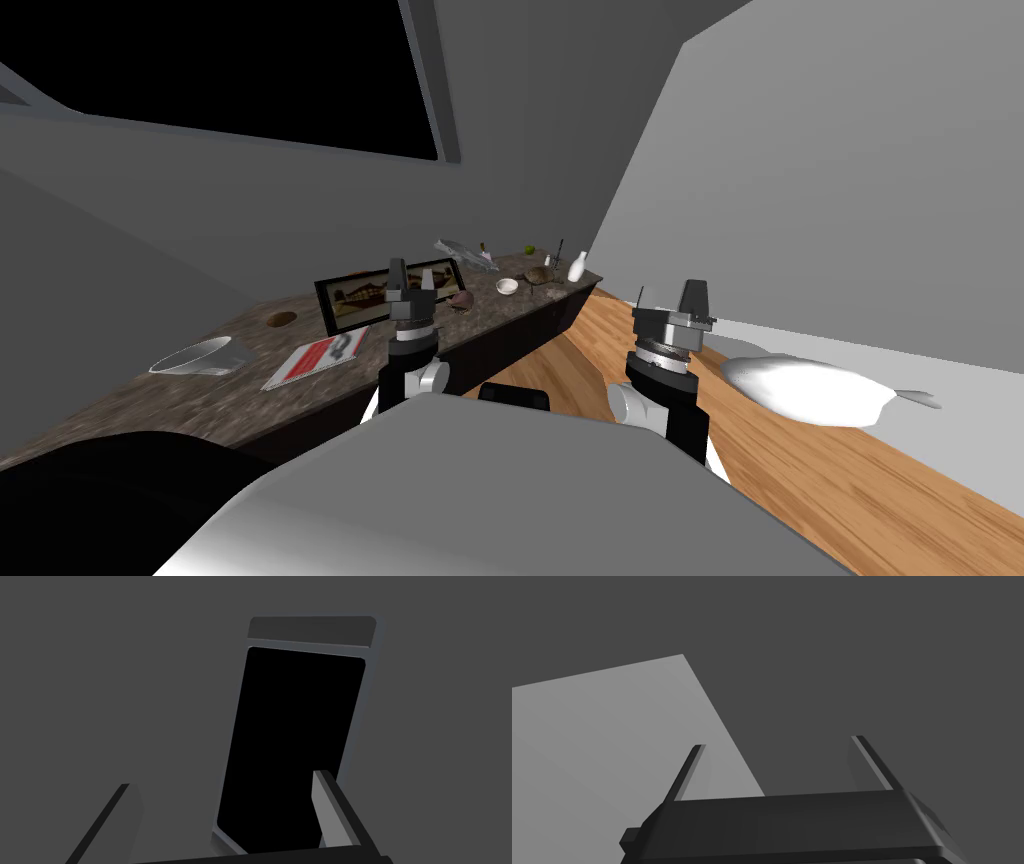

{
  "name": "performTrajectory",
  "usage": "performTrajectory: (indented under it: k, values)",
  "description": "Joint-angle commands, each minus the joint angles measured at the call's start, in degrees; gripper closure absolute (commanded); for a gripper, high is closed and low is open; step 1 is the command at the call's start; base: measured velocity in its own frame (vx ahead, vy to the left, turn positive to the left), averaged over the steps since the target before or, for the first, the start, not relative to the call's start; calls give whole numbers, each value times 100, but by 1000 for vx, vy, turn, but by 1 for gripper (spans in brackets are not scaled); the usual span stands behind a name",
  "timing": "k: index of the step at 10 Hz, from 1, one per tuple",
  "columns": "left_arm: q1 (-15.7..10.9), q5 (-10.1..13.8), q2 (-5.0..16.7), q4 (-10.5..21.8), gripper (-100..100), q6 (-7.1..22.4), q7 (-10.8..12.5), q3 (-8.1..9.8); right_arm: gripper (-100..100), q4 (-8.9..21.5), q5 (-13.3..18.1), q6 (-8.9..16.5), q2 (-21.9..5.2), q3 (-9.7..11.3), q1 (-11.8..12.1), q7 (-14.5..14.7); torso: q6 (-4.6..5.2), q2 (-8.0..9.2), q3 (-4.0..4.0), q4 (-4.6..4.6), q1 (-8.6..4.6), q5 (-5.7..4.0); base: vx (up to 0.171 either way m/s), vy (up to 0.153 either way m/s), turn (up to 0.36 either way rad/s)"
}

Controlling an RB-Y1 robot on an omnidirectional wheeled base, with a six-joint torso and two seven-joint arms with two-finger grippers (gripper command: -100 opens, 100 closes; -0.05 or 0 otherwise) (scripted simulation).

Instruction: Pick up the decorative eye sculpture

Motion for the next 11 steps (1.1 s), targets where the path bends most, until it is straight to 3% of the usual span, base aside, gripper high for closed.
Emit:
performTrajectory:
  k: [1, 6, 7, 9, 10, 11]
  values:
    - [-126, -28, 266, 45, -100, 135, 7, 27, 0, 0, 0, 0, 0, 0, 0, 0, 0, 0, 0, 0, 0, 0, -38, 17, 9]
    - [-740, -95, 965, 337, -100, 759, 38, 135, 0, 0, 0, 0, 0, 0, -1, 0, 1, 34, 19, 7, 19, 4, -90, 38, -6]
    - [-740, -95, 965, 337, -100, 794, 38, 135, 0, 0, 0, 0, 0, 0, -1, 0, 1, 41, 23, 9, 23, 5, -72, 36, -10]
    - [-1109, -101, 1250, 551, -100, 1163, 55, 189, 0, 0, 0, 0, 0, 0, -1, 0, 1, 20, 12, 5, 16, 4, -59, 45, -17]
    - [-1109, -101, 1250, 551, -100, 1188, 55, 189, 0, 0, 0, 0, 0, 0, -1, 0, 1, 24, 14, 5, 21, 5, -71, 42, -14]
    - [-1317, -95, 1391, 681, -100, 1395, 64, 216, 0, 0, 0, 0, 0, 0, -1, 0, 0, 25, 15, 6, 18, 5, -82, 37, -22]
